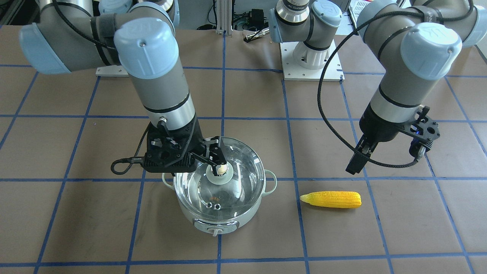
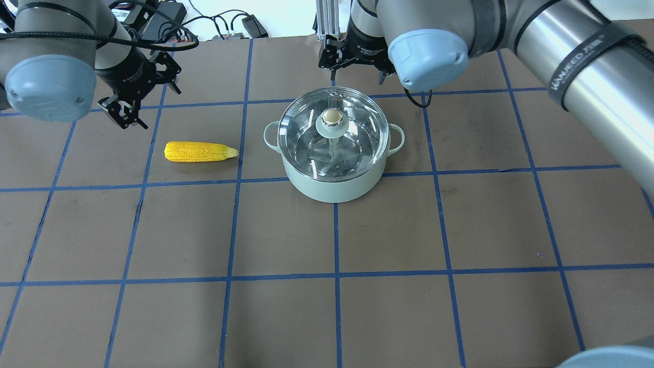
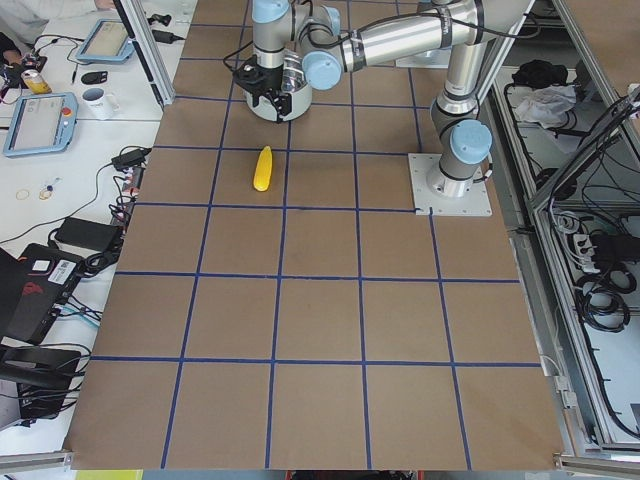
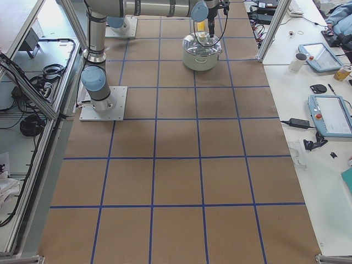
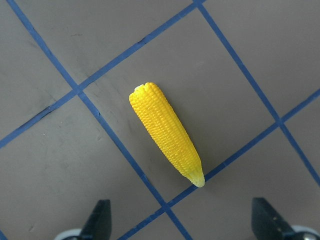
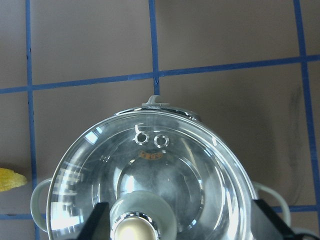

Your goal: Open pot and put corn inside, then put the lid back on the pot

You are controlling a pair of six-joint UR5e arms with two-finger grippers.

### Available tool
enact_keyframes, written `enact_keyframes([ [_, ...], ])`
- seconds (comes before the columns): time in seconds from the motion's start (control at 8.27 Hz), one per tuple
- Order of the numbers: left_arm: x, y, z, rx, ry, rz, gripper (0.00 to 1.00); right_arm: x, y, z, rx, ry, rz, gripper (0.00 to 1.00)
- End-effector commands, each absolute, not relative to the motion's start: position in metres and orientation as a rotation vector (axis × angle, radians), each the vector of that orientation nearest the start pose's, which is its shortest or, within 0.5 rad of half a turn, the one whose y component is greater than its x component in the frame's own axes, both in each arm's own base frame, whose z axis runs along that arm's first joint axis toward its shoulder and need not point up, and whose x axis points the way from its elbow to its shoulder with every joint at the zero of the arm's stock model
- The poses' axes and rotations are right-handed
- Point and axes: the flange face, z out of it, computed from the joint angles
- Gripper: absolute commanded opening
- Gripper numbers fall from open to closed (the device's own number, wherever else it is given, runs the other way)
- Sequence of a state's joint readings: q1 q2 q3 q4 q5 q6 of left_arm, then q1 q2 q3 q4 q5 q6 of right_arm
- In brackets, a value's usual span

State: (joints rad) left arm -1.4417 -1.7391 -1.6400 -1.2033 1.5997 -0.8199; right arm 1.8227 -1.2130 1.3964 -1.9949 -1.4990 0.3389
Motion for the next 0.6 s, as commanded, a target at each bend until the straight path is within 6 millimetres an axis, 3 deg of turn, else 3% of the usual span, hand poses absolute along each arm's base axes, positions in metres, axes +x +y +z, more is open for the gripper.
enact_keyframes([
  [0.0,-0.052,-0.612,0.337,-1.738,2.638,-0.154,1.00,0.331,-0.606,0.380,0.362,2.946,-0.281,1.00],
  [0.24,-0.050,-0.624,0.290,-1.892,2.496,-0.053,1.00,0.348,-0.605,0.356,0.469,2.941,-0.226,1.00],
  [0.48,-0.048,-0.630,0.253,-1.880,2.457,0.020,1.00,0.356,-0.605,0.344,0.504,2.945,-0.204,1.00],
])
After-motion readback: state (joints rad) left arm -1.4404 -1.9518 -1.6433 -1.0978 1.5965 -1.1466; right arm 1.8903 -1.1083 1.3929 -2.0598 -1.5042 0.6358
